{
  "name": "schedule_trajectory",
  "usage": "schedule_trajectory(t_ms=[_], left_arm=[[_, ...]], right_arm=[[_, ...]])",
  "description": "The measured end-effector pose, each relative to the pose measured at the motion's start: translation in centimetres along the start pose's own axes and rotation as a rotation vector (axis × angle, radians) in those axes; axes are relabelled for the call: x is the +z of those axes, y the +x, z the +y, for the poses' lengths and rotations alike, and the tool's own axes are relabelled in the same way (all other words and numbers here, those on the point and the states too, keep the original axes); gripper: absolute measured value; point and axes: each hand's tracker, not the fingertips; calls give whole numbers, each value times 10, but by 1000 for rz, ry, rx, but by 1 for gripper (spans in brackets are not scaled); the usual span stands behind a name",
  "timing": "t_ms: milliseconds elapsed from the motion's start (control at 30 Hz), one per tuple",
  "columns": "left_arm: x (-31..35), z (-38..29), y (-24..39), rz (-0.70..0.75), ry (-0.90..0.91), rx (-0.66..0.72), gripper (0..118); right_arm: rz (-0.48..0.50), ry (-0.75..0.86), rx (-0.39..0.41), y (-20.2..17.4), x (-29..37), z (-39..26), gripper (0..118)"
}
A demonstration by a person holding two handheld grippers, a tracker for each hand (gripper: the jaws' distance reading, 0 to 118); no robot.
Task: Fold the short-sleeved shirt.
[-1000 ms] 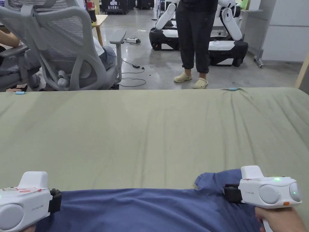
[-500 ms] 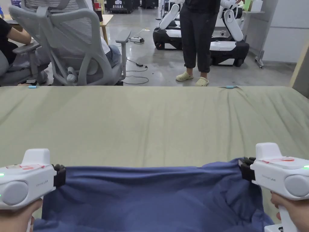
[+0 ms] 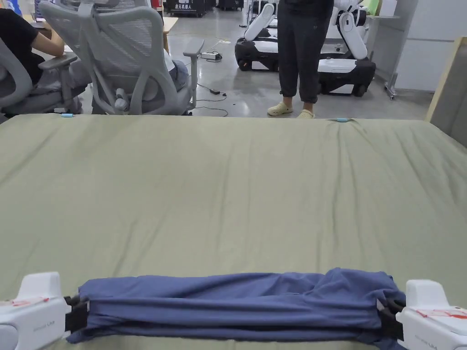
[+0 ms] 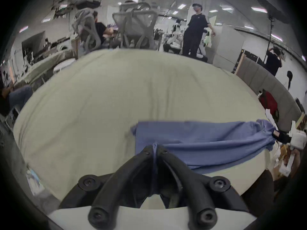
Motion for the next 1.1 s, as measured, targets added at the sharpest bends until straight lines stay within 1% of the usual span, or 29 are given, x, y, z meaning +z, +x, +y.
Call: schedule_trajectory(t_ms=[33,67,100,133,167,200,233,300,367,433,467,500,533,567,600,633,667,700,767,833,900,1000,1100], left_arm=[[-1,-4,2,2,13,-5,6],[4,-4,6,19,49,-8,17],[9,-1,12,37,86,-19,45],[18,3,18,52,134,-35,69],[27,8,27,62,200,-47,85],[34,13,37,63,251,-59,90],[42,23,53,66,298,-81,89],[47,40,85,51,353,-142,89],[50,53,120,37,408,-192,89],[50,60,149,5,443,-219,87],[49,63,162,-5,450,-222,87],[39,62,160,-3,451,-223,83],[37,62,168,4,457,-237,76],[35,59,172,17,461,-257,61],[34,58,174,23,463,-262,29],[29,55,170,21,460,-262,7],[28,53,169,24,462,-265,0],[27,53,168,31,464,-269,0],[27,52,160,15,450,-269,0],[25,52,150,13,443,-262,0],[27,51,135,13,433,-232,0],[24,49,95,33,417,-154,0],[21,43,37,38,384,2,0]], right_arm=[[13,22,-26,0,0,-1,2],[1,45,-20,-4,5,3,8],[-3,79,-17,-8,12,8,30],[-1,119,-17,-13,22,17,60],[10,145,-2,-19,30,27,87],[24,154,21,-28,35,36,110],[35,174,47,-40,41,46,114],[47,259,108,-69,49,63,113],[31,307,163,-103,52,78,113],[27,361,185,-128,49,86,113],[14,353,183,-139,46,88,113],[3,358,182,-146,45,89,111],[-6,369,179,-152,44,89,105],[-12,373,177,-153,42,89,90],[-21,372,179,-155,41,89,46],[-37,373,180,-157,40,89,5],[-39,385,178,-159,39,87,0],[-39,394,179,-155,41,87,0],[-3,377,174,-154,41,90,0],[-22,388,190,-154,42,84,0],[-17,384,186,-153,41,84,0],[-19,376,197,-165,38,81,0],[-6,359,198,-180,32,79,0]])
